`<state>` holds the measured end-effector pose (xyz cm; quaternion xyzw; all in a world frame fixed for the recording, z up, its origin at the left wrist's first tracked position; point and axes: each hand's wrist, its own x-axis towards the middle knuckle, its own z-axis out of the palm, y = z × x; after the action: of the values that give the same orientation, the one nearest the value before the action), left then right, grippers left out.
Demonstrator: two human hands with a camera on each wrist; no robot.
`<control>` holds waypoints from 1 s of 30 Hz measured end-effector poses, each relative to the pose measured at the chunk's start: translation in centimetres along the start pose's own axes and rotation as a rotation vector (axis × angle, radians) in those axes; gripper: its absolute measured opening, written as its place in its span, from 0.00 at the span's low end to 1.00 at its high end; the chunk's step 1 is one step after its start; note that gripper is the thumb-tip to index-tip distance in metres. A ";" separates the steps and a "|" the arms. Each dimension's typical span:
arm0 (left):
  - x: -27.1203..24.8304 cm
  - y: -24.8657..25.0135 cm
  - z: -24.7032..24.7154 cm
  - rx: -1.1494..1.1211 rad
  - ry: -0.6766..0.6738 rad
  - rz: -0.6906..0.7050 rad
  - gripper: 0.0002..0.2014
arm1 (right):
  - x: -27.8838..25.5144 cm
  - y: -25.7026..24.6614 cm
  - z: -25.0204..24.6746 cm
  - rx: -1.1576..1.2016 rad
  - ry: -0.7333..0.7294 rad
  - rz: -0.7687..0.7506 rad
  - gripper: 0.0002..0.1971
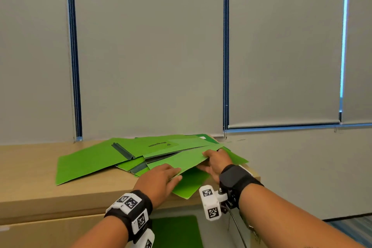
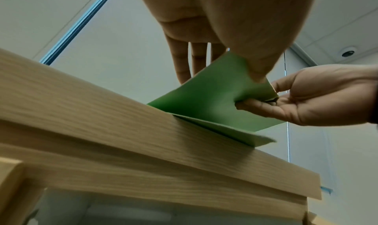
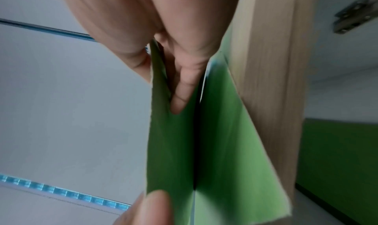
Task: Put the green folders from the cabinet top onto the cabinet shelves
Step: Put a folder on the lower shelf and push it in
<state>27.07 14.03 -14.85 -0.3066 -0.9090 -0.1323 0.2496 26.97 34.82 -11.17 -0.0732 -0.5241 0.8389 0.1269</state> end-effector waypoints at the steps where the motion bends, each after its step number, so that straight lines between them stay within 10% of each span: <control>1: -0.2 0.2 -0.4 -0.046 -0.020 -0.022 0.26 | 0.1 -0.6 0.5 -0.018 0.012 -0.010 0.16; 7: 0.3 0.6 -3.0 -0.446 0.135 -0.186 0.28 | -0.9 -2.9 2.2 -0.097 0.004 -0.196 0.20; 19: 3.4 -2.3 -10.0 -0.396 0.602 -0.318 0.31 | -5.5 -9.3 3.2 -0.050 -0.234 -0.460 0.20; 23: 3.4 -2.8 -13.7 -0.756 0.607 -0.309 0.21 | -7.4 -9.8 3.0 -0.062 -0.316 -0.489 0.22; 30: -2.7 0.1 -14.6 -0.505 0.603 -0.202 0.10 | -10.0 -7.8 2.6 -0.235 -0.141 -0.565 0.31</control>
<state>34.40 7.04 -3.99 -0.2148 -0.7594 -0.4593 0.4078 36.92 32.90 -3.14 0.1195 -0.6247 0.7070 0.3091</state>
